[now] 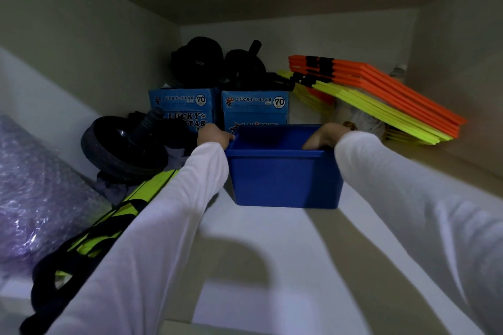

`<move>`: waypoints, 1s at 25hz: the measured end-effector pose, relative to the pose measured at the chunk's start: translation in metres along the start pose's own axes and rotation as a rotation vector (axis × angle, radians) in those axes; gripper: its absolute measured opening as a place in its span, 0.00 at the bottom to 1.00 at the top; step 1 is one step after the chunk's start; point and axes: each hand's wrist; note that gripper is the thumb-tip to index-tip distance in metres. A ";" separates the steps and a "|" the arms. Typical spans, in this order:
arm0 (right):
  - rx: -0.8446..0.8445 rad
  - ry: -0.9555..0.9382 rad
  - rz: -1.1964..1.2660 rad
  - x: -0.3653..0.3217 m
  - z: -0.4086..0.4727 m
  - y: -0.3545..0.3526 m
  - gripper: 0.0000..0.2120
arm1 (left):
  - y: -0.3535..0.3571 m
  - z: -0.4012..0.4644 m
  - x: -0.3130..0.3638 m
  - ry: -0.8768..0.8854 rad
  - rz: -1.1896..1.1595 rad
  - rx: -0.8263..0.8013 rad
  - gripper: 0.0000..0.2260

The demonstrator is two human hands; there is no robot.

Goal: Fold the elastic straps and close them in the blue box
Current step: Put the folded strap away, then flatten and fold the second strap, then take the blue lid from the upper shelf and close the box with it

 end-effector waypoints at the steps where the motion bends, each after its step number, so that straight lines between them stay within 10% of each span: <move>1: -0.003 0.001 -0.006 0.000 0.003 0.000 0.10 | 0.000 0.000 0.000 0.001 -0.003 0.001 0.20; 14: 0.164 -0.010 -0.253 0.002 -0.006 0.005 0.18 | 0.004 0.005 -0.004 -0.017 -0.074 0.000 0.20; 25: 0.285 -0.236 0.187 0.018 -0.042 -0.014 0.14 | 0.003 0.004 -0.007 0.010 -0.098 -0.023 0.17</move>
Point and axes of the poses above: each hand's wrist, its own z-axis towards the middle knuckle, its own y-axis out of the palm, x = y × z, and after that the axes turned 14 degrees about z, right-handed
